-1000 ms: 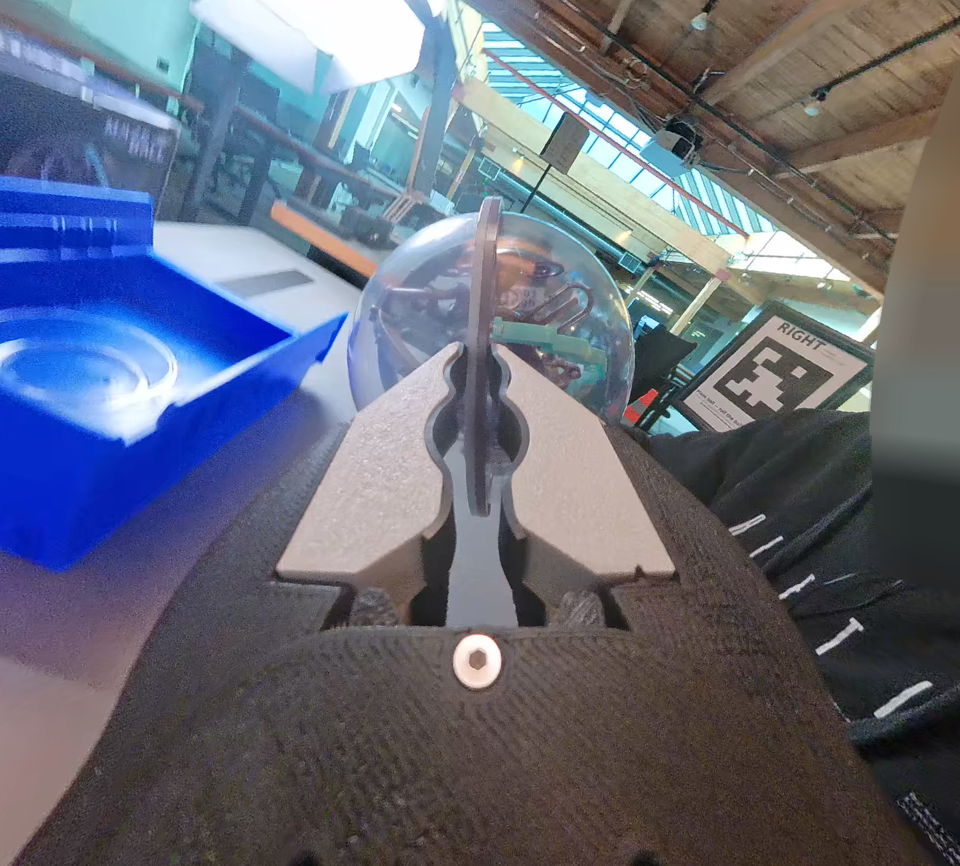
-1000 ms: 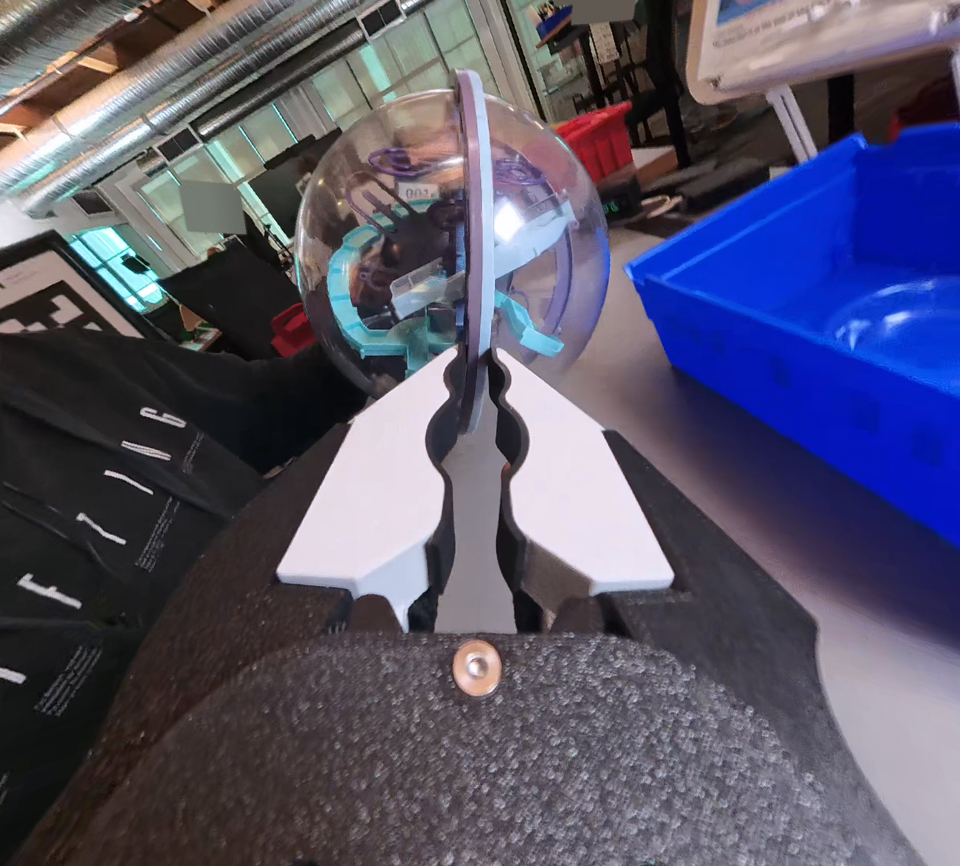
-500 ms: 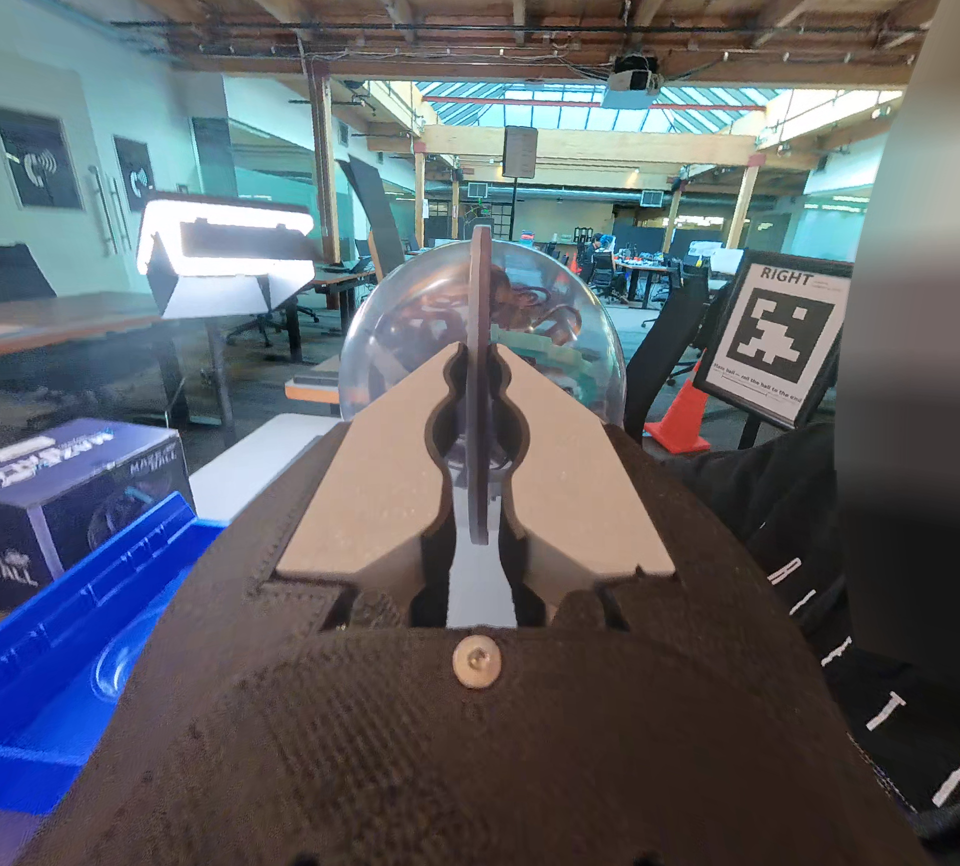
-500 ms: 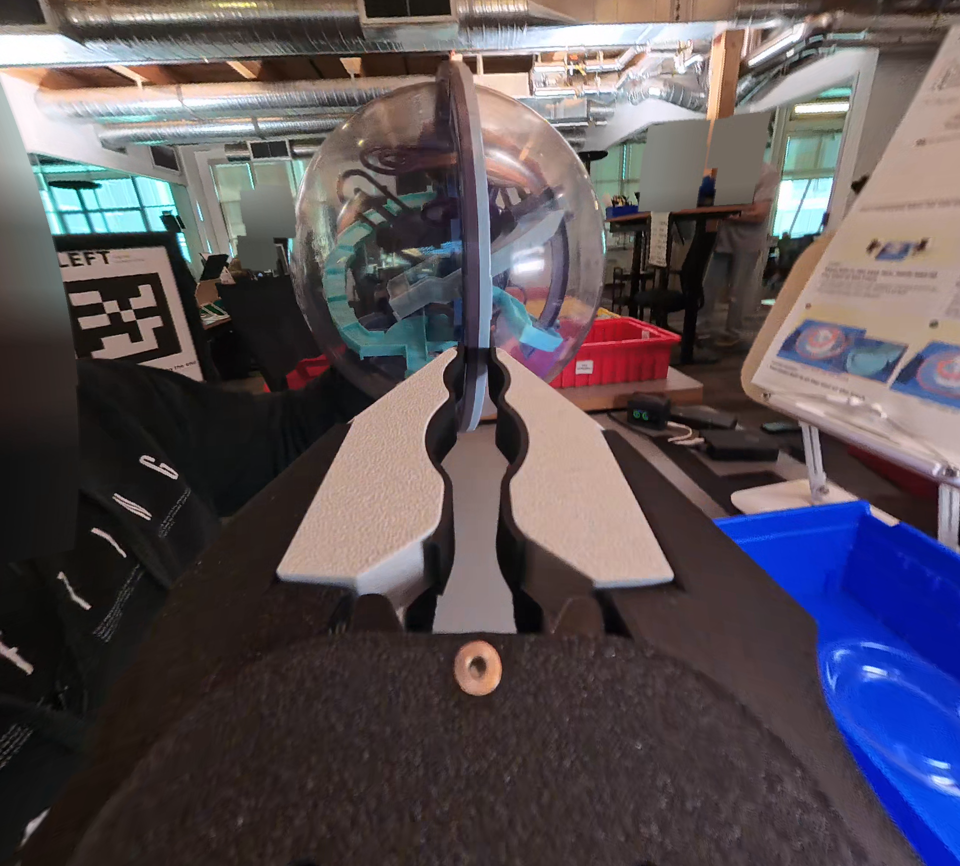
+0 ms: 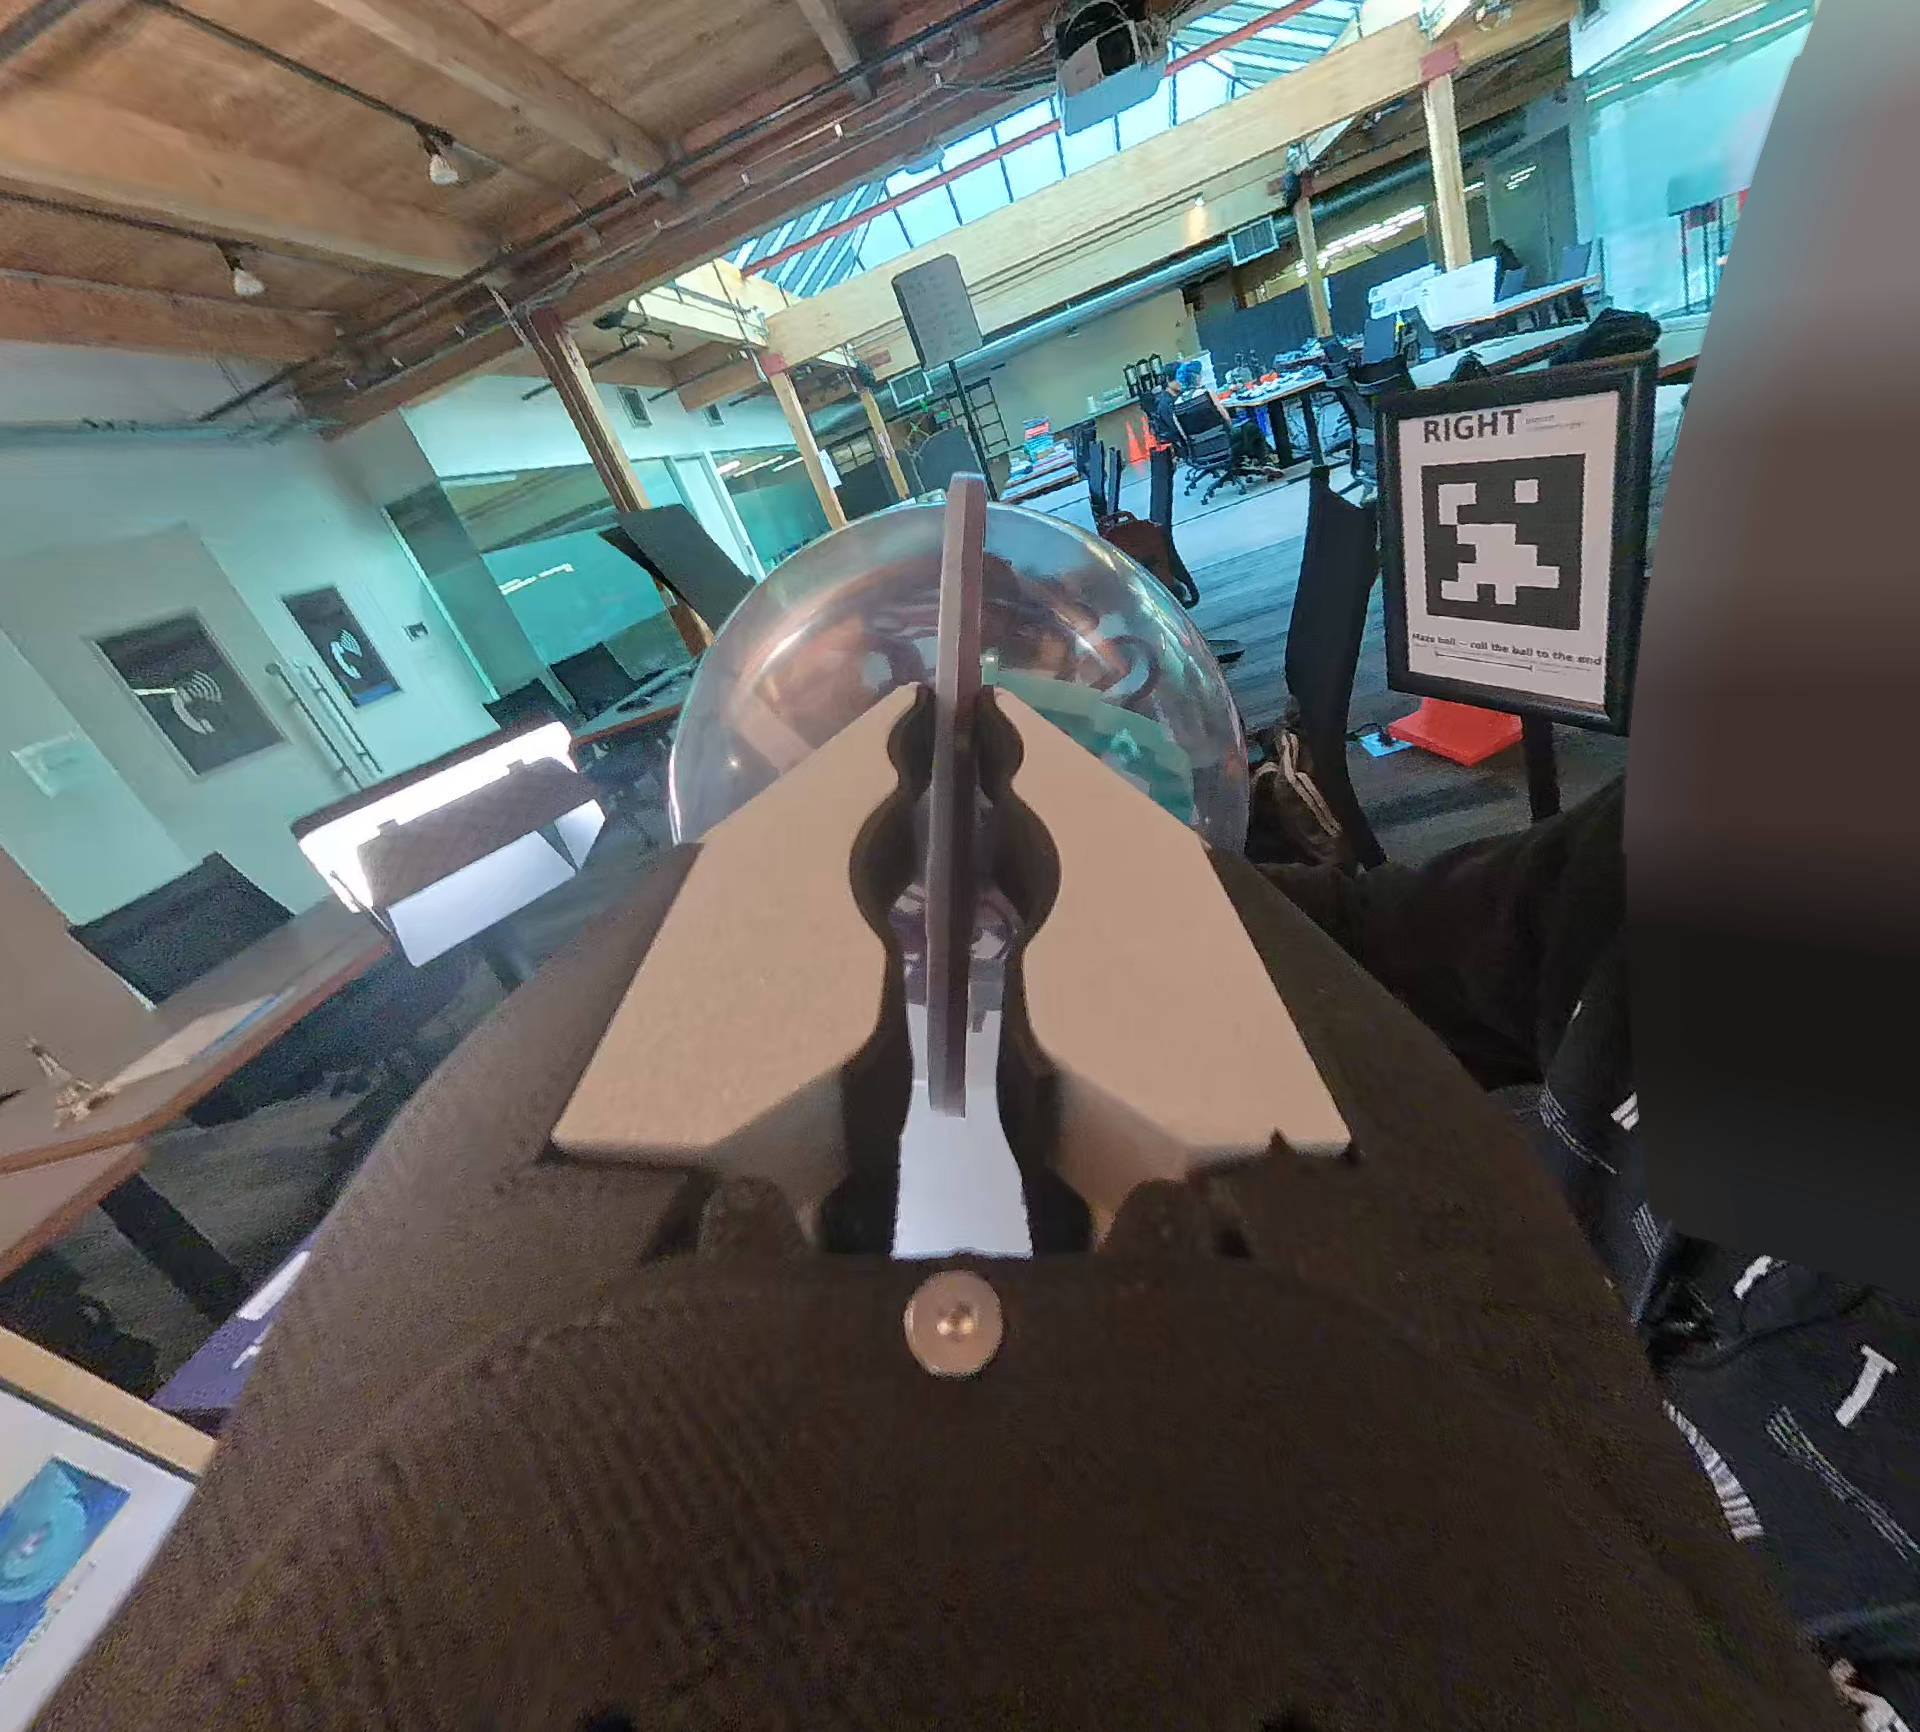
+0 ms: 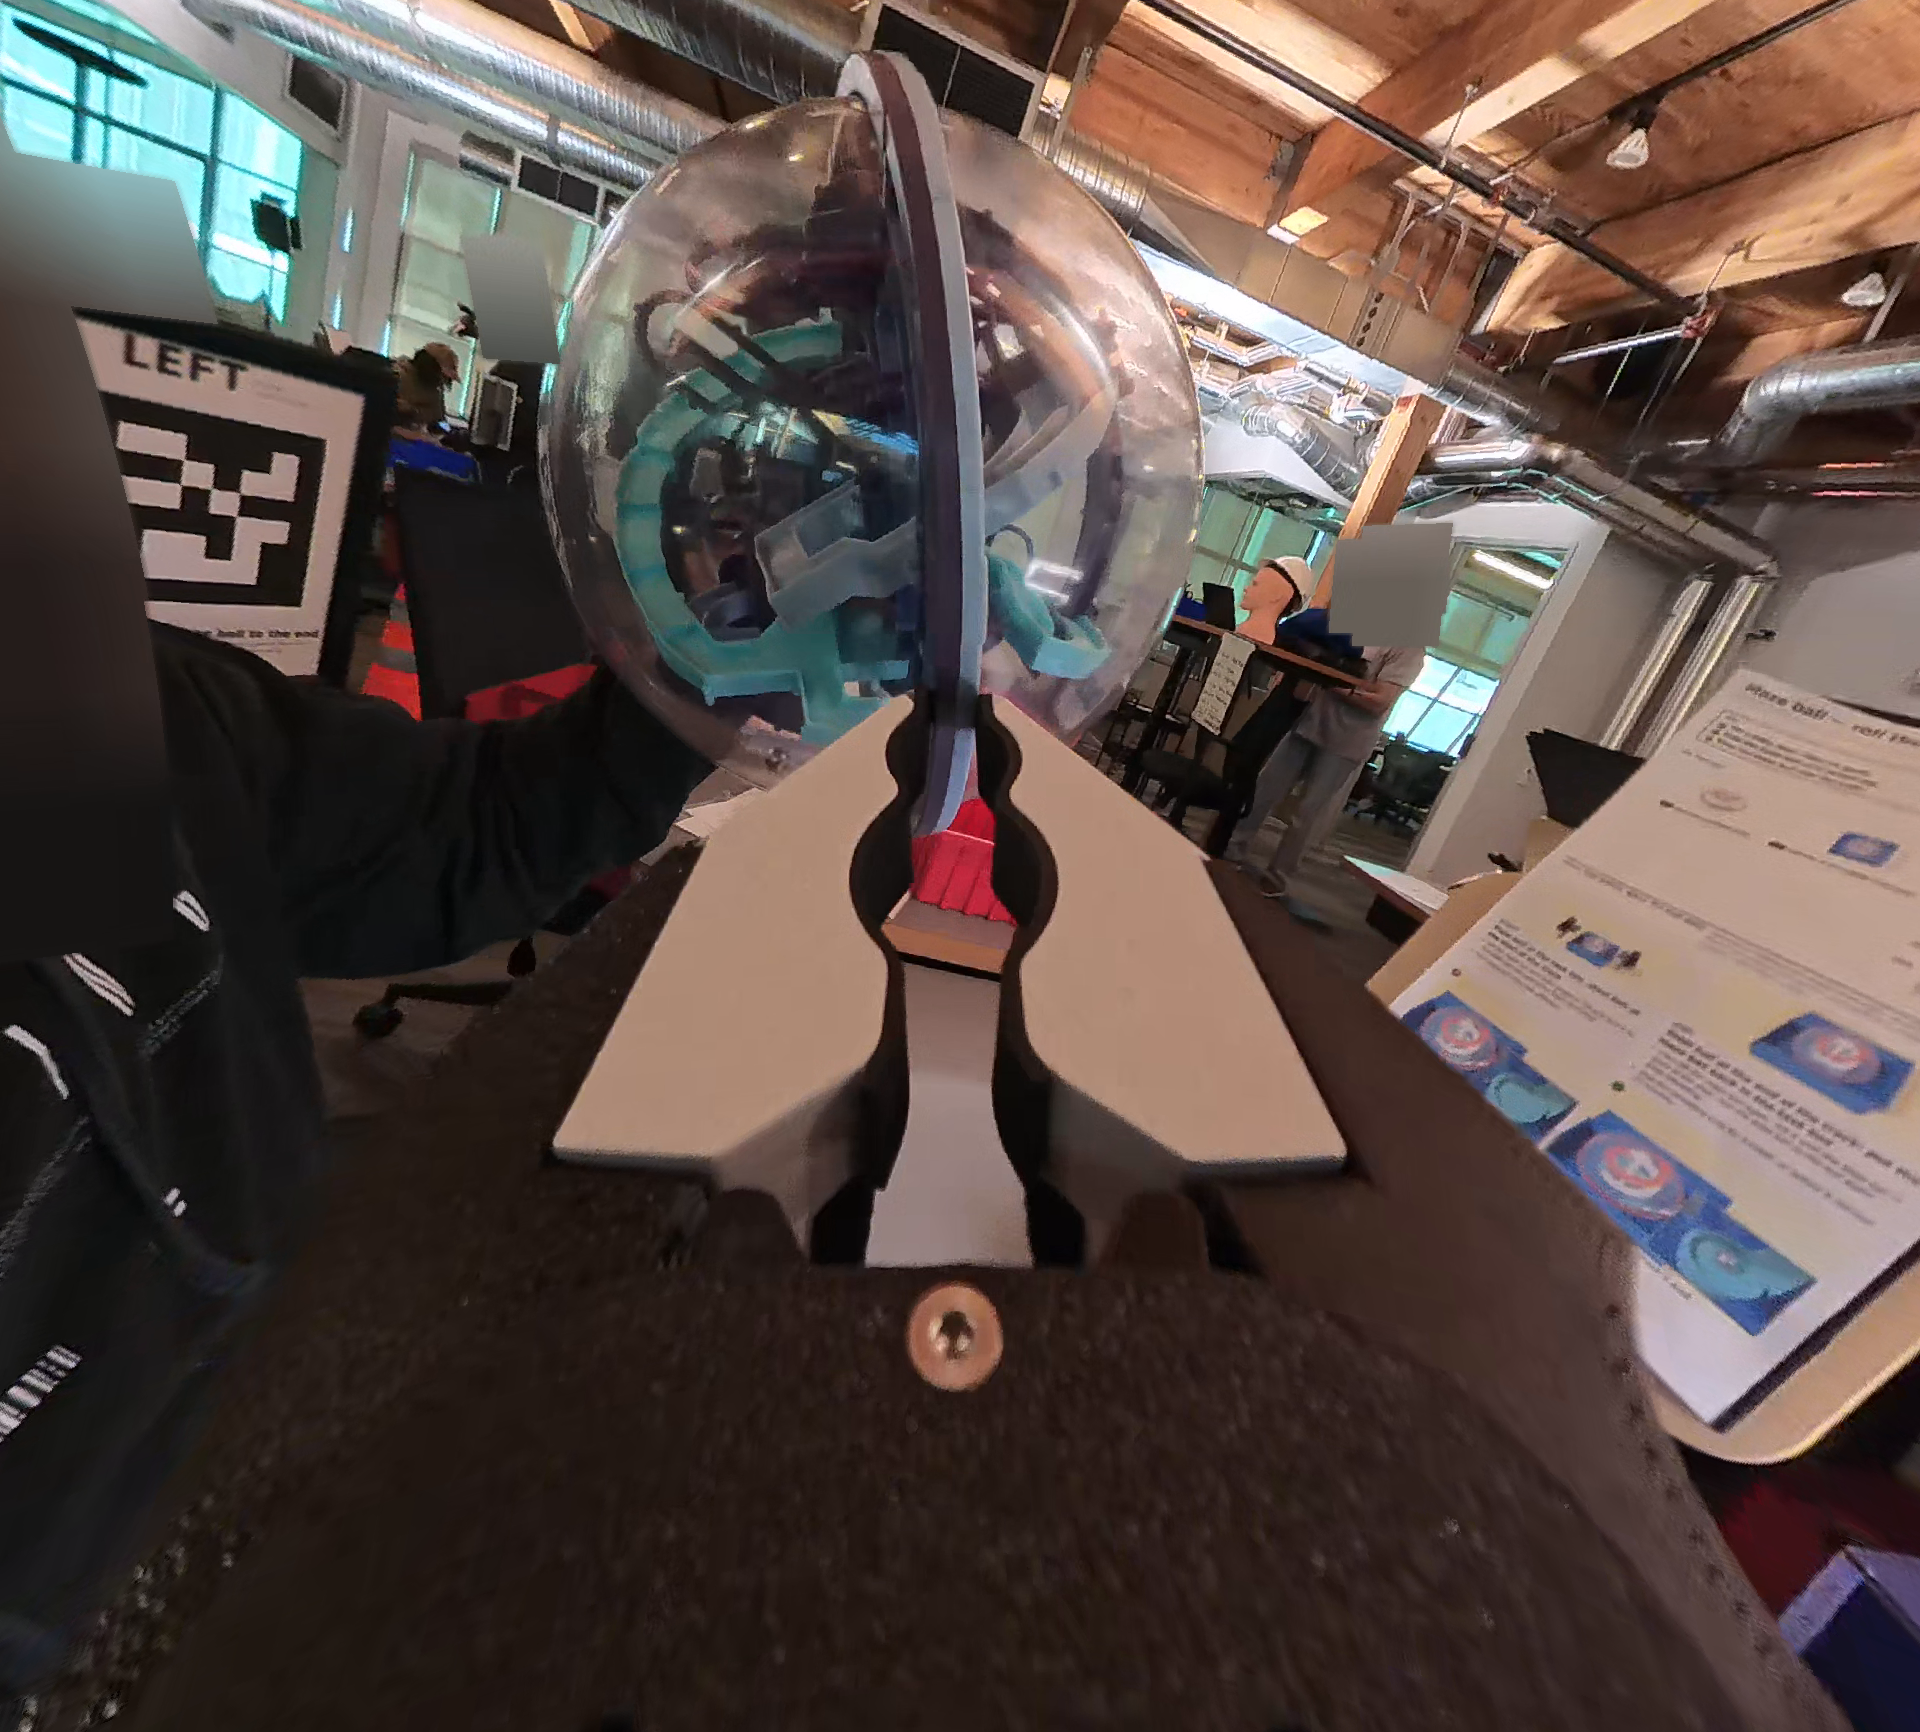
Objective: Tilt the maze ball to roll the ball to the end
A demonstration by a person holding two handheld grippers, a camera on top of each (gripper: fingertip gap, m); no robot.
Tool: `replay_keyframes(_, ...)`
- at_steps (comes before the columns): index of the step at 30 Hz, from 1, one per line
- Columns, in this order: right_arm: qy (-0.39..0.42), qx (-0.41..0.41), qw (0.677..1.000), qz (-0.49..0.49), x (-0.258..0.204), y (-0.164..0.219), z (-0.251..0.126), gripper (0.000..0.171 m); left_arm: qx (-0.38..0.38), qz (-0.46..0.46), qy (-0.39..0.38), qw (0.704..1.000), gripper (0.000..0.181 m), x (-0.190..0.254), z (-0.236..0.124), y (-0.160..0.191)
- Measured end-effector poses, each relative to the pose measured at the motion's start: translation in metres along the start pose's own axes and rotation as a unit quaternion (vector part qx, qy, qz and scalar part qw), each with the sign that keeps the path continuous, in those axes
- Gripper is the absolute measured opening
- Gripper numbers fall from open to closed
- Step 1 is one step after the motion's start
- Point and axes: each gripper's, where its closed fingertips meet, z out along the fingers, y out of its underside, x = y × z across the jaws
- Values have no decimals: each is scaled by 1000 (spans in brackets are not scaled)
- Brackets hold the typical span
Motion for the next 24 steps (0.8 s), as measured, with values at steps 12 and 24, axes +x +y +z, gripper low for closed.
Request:
replay_keyframes(12, 0, -28, 999, -23, -8, -43, 1, 6, 73, -3, -4, 997, 7, 0, -7, -8)
replay_keyframes(24, 18, -65, 998, 7, 4, -31, 4, 6, 104, -53, -19, 993, 7, -15, -18, 16)
